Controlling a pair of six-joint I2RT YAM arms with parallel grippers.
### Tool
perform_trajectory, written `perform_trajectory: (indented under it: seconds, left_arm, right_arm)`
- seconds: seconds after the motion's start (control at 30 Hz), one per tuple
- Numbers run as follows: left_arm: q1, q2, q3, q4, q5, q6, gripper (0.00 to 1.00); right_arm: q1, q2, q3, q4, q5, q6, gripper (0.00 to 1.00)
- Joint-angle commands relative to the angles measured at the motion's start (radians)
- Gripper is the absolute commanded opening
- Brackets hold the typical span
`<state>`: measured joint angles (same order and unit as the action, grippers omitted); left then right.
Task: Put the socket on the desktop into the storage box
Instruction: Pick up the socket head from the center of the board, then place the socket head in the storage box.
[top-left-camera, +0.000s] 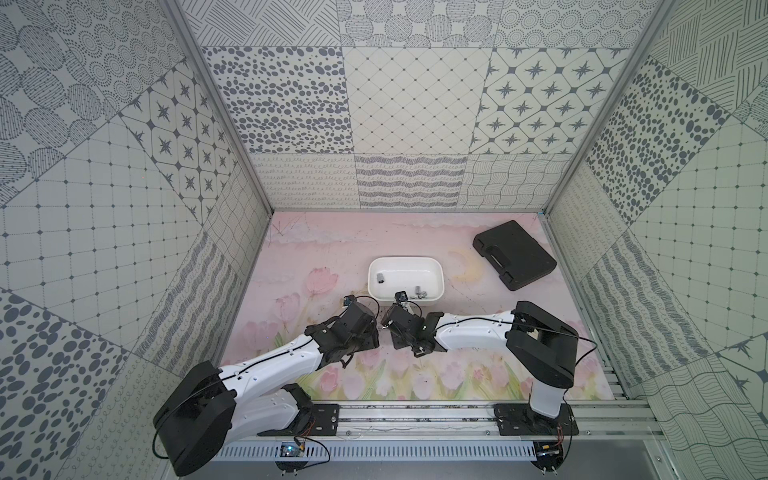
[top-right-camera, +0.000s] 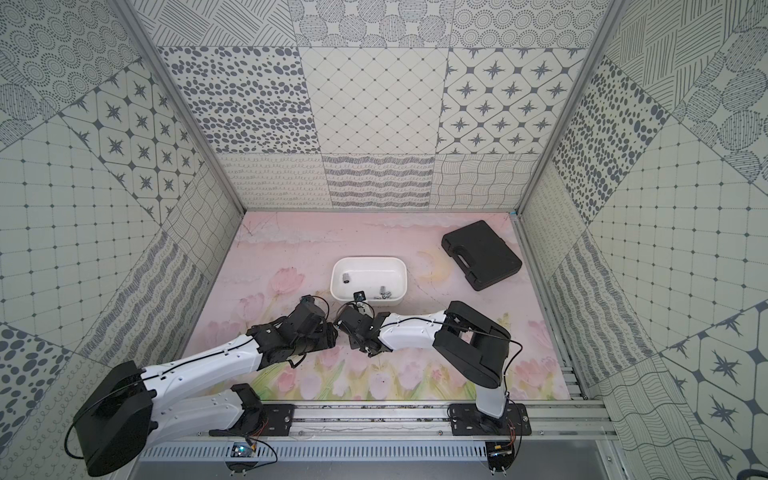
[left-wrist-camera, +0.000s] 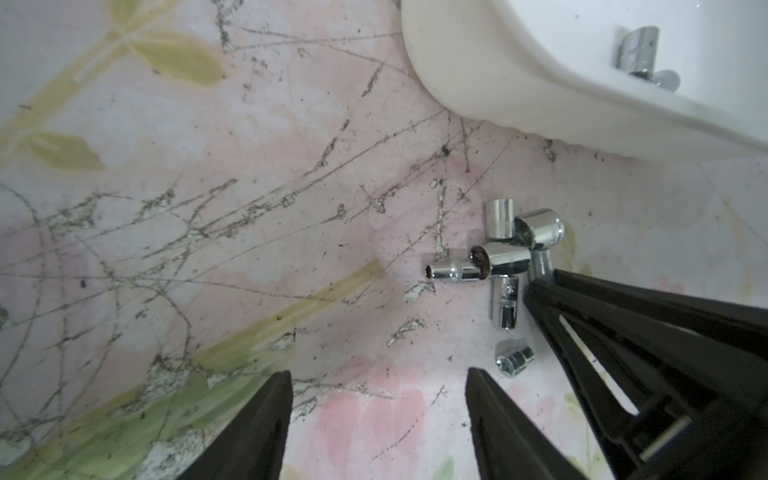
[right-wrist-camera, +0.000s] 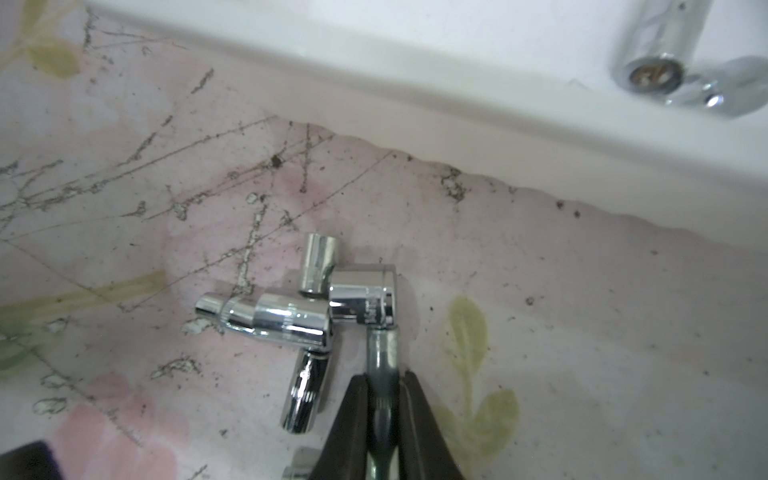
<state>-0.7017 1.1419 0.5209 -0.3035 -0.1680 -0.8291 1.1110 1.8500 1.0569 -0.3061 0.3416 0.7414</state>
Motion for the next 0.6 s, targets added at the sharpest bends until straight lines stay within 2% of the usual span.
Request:
perform_trajectory:
  seconds: [0.0, 0.23, 0.37, 0.57]
  left_arm:
    - [0.000, -0.006, 0.010, -0.028, -0.007, 0.006, 0.71]
    - [0.001, -0.010, 0.010, -0.029, -0.008, 0.008, 0.71]
    - [0.001, -0.022, 0.008, -0.034, -0.015, 0.006, 0.71]
    - [0.001, -0.030, 0.004, -0.032, -0.013, 0.006, 0.71]
  right_arm:
    - [-0.001, -0.048, -0.030, -0.020, -0.012, -0.003, 0.12]
    - [0.013, -0.199, -0.042, -0.032, 0.001, -0.037, 0.10]
    - [0.007, -0.272, -0.024, -0.033, 0.054, -0.083, 0.11]
    - [-0.085, -0.212, 0.092, -0.031, 0.027, -0.163, 0.11]
